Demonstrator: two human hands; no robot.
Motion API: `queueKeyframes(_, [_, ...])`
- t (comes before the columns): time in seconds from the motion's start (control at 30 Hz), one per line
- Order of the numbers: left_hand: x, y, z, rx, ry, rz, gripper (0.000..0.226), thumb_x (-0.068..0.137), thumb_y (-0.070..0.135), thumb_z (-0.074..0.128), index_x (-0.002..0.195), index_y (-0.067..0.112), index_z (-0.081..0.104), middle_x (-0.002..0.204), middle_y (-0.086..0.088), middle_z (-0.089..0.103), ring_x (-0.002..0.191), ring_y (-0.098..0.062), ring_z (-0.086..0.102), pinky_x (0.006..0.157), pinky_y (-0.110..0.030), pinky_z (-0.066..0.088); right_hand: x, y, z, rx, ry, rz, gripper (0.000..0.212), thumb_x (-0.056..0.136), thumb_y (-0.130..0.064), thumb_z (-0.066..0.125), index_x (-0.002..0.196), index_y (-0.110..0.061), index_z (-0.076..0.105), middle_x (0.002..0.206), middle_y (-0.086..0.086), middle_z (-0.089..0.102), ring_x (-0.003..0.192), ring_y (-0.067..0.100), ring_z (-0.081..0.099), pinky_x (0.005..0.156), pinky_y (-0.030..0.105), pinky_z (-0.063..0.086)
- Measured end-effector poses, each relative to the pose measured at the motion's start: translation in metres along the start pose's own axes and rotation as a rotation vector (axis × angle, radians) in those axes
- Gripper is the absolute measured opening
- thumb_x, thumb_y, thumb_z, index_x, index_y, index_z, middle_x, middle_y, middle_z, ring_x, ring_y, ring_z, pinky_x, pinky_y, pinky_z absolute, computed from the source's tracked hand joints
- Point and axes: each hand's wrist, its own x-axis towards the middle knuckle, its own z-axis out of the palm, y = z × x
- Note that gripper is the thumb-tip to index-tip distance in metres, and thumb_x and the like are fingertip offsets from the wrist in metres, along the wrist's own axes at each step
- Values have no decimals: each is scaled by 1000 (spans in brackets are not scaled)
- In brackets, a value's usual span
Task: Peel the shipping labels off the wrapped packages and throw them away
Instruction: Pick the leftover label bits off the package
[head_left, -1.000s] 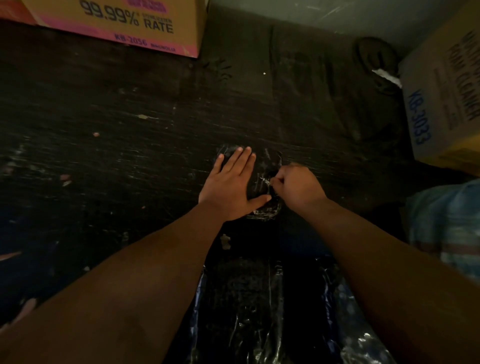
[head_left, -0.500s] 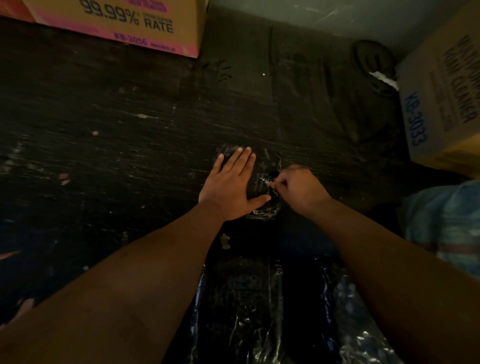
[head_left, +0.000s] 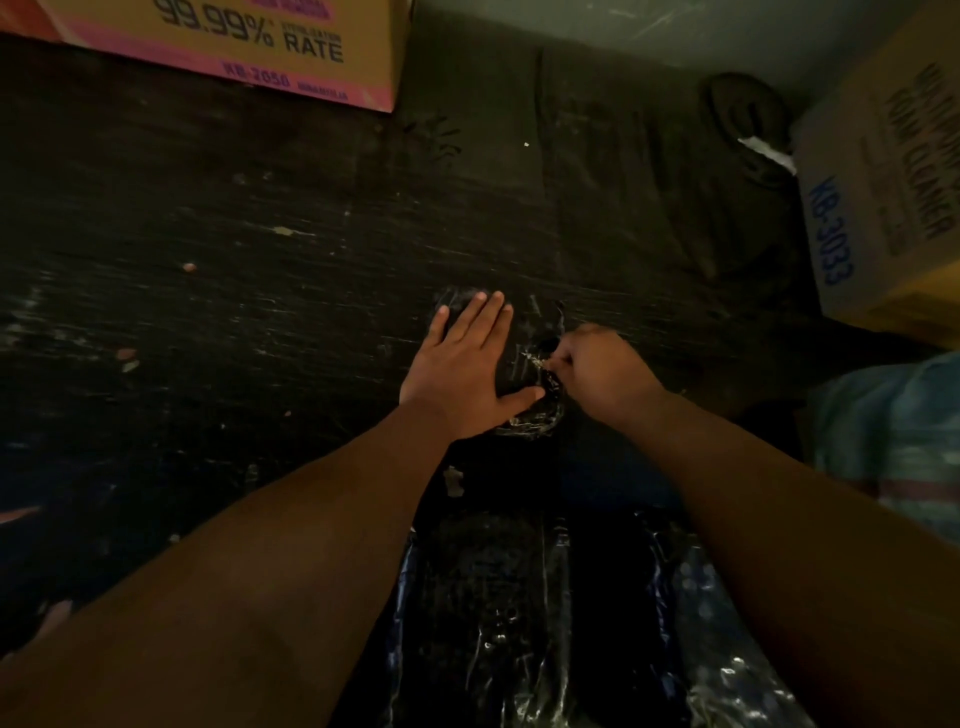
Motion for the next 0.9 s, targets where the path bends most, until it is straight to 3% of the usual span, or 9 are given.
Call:
queueKeyframes(0.13, [0, 0, 0, -10, -5, -2, 108, 84, 87, 27, 161, 17, -1, 170, 1, -8, 154, -16, -12, 124, -46, -8, 1, -1, 4, 43, 65, 28, 21, 96, -25, 52, 91, -12, 68, 93, 7, 63, 82, 17, 60, 74, 33, 50])
queueKeyframes(0.37, [1, -1, -1, -14, -6, 6, 110, 83, 88, 27, 161, 16, -1, 170, 0, -8, 154, -16, -11, 124, -47, -6, -6, 10, 2, 20, -1, -86, 18, 96, -25, 54, 99, -17, 69, 107, 5, 57, 95, 15, 55, 84, 28, 44])
queueKeyframes(0.9, [1, 0, 1, -14, 1, -5, 111, 81, 89, 27, 161, 17, 0, 170, 1, -7, 155, -15, -10, 125, -47, -5, -14, 7, 9, 66, 66, -76, 23, 96, -22, 54, 102, -10, 72, 114, 9, 59, 101, 21, 58, 93, 37, 48])
